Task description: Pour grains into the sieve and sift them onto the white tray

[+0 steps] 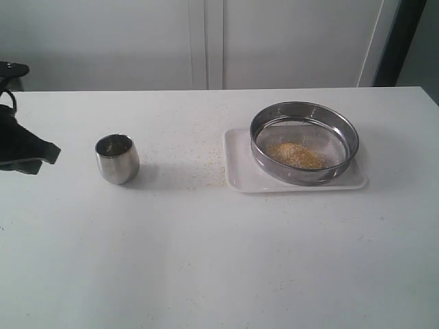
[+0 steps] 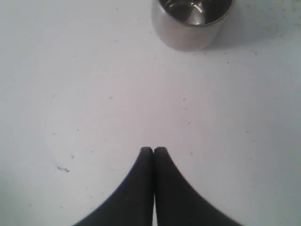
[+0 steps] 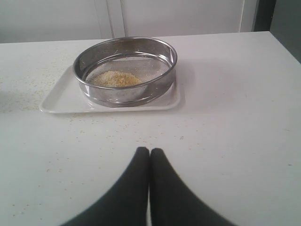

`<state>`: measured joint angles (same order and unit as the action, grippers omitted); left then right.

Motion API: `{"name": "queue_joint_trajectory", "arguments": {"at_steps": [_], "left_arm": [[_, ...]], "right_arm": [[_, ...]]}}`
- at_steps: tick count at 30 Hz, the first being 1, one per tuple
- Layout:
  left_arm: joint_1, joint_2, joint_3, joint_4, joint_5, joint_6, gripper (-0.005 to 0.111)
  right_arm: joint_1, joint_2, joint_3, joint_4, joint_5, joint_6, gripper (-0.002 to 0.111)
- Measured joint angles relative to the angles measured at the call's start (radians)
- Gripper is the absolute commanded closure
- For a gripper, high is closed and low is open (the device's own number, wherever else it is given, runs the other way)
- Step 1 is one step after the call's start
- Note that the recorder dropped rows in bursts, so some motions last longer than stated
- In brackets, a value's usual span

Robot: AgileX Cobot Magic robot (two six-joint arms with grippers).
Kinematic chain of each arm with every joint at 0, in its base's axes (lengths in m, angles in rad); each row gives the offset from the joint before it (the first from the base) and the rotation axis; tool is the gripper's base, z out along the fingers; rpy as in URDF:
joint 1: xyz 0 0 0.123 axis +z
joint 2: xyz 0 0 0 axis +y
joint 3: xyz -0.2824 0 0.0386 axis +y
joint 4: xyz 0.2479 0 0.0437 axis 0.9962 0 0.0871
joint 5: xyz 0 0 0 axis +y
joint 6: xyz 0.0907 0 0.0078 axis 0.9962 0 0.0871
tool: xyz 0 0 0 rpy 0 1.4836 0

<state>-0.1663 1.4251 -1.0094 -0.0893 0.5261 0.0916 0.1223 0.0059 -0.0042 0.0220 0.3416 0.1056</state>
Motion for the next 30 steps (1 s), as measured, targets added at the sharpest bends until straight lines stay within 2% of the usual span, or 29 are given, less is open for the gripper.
{"name": "queue_joint_trajectory", "arguments": {"at_steps": [4,10,30], "left_arm": [[0.053,-0.02,0.015,0.003,0.043,-0.006,0.107],[0.094,-0.057,0.061,0.007,0.051,-0.015,0.107],[0.1,-0.19,0.256,0.03,-0.021,-0.037,0.107]], "right_arm": [[0.0,0.0,0.0,0.0,0.0,0.0,0.108],[0.0,0.0,0.0,0.0,0.0,0.002,0.108],[0.0,0.0,0.0,0.0,0.0,0.002,0.108]]}}
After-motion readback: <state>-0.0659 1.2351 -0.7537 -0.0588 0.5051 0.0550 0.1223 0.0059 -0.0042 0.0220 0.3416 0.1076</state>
